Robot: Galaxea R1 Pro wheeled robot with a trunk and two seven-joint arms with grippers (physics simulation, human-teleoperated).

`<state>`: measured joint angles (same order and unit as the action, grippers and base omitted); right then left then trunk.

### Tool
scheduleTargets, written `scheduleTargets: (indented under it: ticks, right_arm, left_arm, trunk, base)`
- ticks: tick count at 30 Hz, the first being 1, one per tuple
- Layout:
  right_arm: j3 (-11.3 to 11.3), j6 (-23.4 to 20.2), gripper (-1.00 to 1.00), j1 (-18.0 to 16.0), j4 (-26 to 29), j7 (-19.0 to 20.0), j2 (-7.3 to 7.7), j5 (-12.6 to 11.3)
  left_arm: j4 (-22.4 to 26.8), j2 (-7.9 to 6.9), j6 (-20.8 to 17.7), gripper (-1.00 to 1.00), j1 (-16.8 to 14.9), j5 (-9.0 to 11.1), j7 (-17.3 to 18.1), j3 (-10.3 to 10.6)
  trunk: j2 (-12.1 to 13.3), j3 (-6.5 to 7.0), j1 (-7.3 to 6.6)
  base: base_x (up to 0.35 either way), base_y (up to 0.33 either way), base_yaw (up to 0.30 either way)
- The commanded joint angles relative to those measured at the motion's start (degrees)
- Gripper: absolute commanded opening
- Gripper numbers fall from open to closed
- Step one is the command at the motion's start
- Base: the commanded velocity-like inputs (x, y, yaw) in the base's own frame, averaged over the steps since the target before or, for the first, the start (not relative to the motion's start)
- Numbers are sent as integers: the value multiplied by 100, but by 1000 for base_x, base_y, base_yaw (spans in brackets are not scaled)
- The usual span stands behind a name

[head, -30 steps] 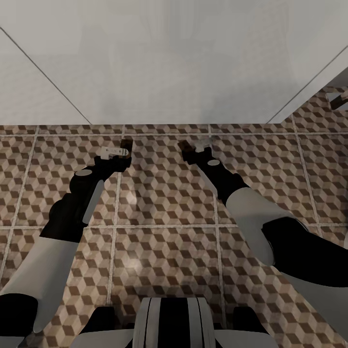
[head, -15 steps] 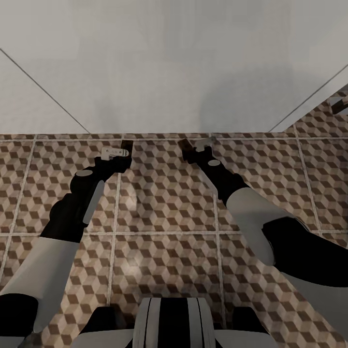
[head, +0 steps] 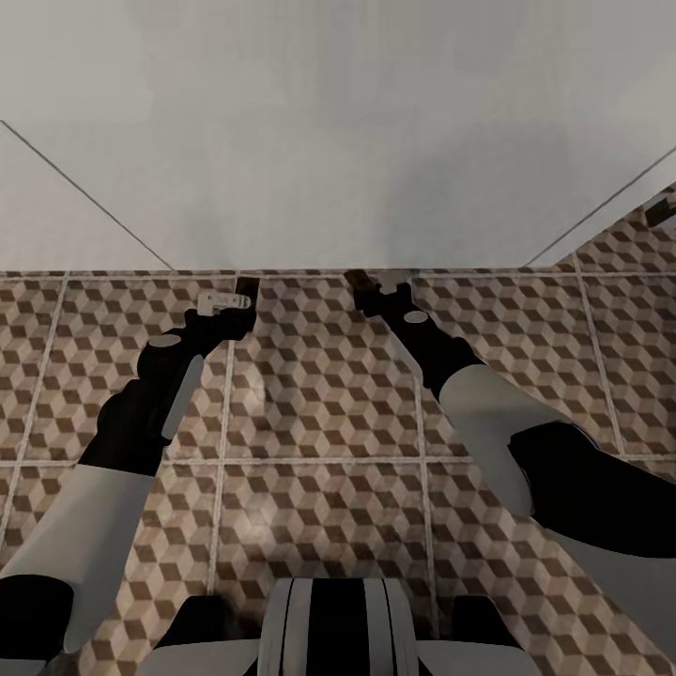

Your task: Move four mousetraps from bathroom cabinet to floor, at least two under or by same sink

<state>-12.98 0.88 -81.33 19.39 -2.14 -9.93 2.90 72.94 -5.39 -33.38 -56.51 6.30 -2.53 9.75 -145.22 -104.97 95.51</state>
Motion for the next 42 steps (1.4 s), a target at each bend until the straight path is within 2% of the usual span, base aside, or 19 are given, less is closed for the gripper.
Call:
scheduleTargets:
  ticks: [1,17,24,28,33,36,42]
  right_arm:
    - [-21,11,-100,-4,-6,-23,3,13]
    - [-21,31,-100,-5,-156,-65,-6,19]
    - [-37,18,-100,-4,-180,-502,-7,48]
    - [-45,17,-100,-5,-180,-718,-7,241]
    - [-41,17,-100,-5,-177,-775,-7,623]
    - [-39,21,-100,-5,-171,-783,-7,774]
    - [-31,64,-100,-5,-156,-760,-7,832]
  left_arm:
    - [8,-6,-28,-100,-2,51,-20,9]
    - [9,-6,-20,-100,83,48,-20,9]
    - [48,-6,6,-100,111,47,-18,9]
    - [45,-6,20,-100,153,47,-9,9]
    - [-16,-6,31,-100,172,47,11,9]
    - [-61,-6,33,-100,174,47,14,12]
    - [-127,-6,34,-100,175,47,-1,45]
  trunk:
    - [-1,-3,1]
    - [-1,-3,1]
    - [-1,-3,1]
    - [-1,-3,1]
    - [-1,-3,1]
    - [-1,-3,1]
    - [-1,-3,1]
  base:
    - [84,0,0]
    - [12,0,0]
    - [0,0,0]
    - [0,0,0]
    - [0,0,0]
    - [0,0,0]
    - [0,0,0]
